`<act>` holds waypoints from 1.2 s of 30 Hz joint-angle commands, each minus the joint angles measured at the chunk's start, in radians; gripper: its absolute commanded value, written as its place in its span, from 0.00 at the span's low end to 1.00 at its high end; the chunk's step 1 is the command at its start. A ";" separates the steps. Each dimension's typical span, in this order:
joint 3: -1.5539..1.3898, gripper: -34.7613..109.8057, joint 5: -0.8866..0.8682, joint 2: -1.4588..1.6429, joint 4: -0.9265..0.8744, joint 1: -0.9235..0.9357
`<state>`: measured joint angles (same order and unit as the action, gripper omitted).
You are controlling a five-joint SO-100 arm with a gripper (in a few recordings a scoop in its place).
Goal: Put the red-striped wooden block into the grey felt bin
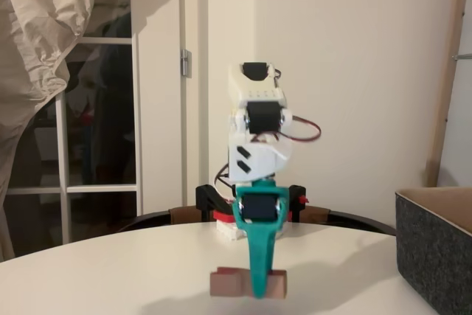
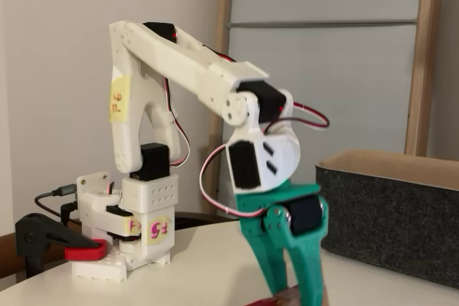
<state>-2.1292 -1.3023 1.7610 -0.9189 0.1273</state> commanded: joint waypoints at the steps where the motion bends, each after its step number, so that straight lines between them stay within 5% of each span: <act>1: 0.005 0.31 -0.012 0.110 -0.002 0.020; 19: 0.008 0.32 0.067 0.497 -0.002 -0.080; 36: 0.129 0.32 0.167 0.644 -0.006 -0.411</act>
<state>-2.0617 -1.1413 2.3700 -0.9235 -0.2301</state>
